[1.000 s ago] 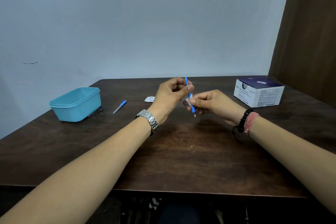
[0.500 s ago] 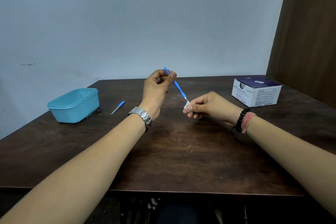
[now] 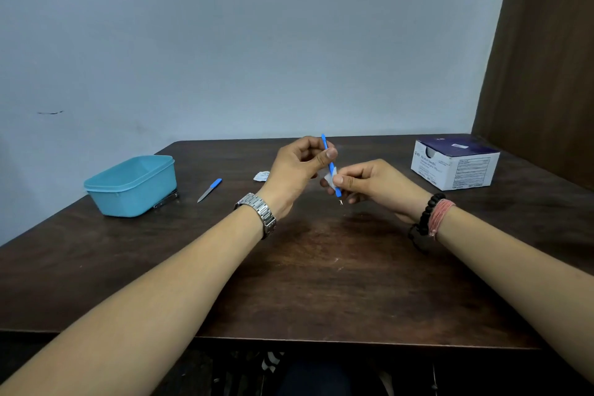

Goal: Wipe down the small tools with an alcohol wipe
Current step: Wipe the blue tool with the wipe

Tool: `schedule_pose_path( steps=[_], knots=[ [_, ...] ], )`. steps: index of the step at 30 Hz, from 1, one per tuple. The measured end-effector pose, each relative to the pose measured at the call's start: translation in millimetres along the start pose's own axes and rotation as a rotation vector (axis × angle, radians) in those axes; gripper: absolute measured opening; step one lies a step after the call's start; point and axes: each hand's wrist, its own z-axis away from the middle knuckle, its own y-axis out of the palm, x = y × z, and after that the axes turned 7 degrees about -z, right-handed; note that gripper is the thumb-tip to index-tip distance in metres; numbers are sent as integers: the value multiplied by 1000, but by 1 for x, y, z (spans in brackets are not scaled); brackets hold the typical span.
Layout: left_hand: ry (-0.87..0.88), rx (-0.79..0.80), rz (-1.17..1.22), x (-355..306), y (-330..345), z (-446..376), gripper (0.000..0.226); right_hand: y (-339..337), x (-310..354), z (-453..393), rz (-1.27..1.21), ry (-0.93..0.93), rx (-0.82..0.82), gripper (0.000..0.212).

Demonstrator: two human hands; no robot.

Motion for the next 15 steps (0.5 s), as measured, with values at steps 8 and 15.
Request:
schedule_pose_path(
  steps=[8,15],
  knots=[
    [13,22,-44,2,1,1,3,1,1,2,2,-15,5,13],
    [-10,77,7,3,5,1,7,0,1,0,-28,-65,-28,9]
  ],
)
